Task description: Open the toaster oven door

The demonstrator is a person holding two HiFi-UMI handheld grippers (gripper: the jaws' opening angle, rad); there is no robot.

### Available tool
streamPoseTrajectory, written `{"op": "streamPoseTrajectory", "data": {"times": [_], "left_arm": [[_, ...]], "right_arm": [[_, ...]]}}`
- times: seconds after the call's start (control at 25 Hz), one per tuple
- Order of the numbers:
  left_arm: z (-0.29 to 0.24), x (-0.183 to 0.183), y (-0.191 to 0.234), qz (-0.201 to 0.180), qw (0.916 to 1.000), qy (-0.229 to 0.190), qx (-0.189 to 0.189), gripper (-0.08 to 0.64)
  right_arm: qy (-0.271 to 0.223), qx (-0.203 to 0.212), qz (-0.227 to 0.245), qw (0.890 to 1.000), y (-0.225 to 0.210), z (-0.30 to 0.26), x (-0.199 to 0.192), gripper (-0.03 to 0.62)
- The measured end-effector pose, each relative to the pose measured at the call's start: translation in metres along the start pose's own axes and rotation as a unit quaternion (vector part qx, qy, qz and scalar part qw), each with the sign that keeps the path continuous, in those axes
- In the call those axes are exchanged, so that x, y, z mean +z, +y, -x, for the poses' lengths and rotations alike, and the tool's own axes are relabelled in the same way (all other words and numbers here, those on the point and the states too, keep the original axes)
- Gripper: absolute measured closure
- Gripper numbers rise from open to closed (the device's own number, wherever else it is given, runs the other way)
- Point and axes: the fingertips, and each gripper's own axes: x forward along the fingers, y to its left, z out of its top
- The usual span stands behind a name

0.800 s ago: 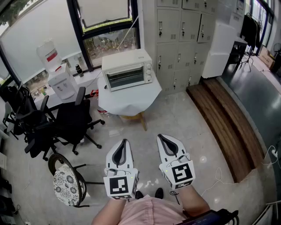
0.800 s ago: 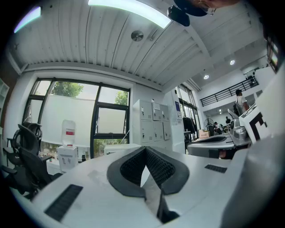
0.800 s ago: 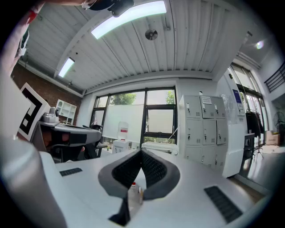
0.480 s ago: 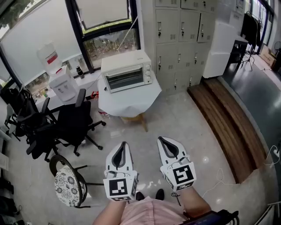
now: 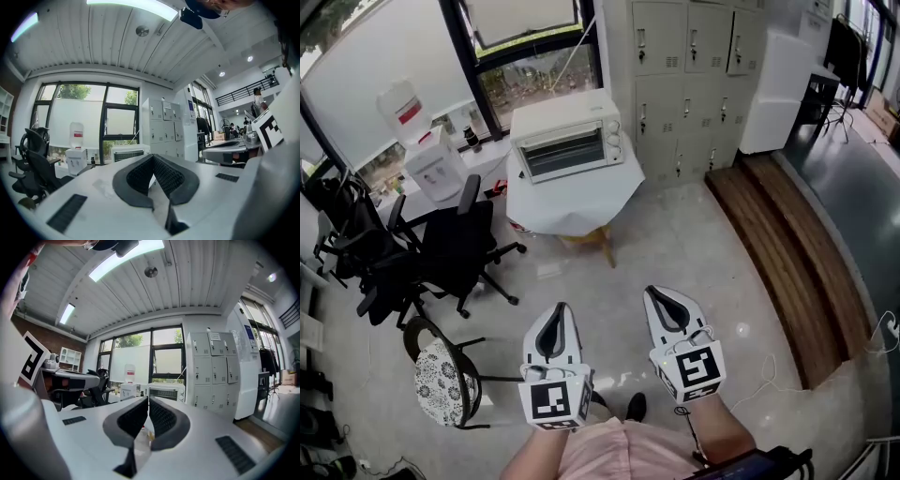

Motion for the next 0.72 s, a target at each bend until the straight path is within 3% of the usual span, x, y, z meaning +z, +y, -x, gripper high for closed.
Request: {"op": "streamPoseTrajectory", "data": {"times": [0.4,0.72], "left_arm": [[-0.035,-0.023,0.022,0.013,0.9993,0.024,0.025,0.546],[-0.107,-0.023,0.068,0.012,0.9995,0.017,0.022,0.546]], "right_arm": [[0.030,0.024,-0.010,0.999,-0.008,-0.045,-0.026,0.584],[0.028,0.029,-0.003,0.999,-0.023,-0.135,-0.017,0.585]]}}
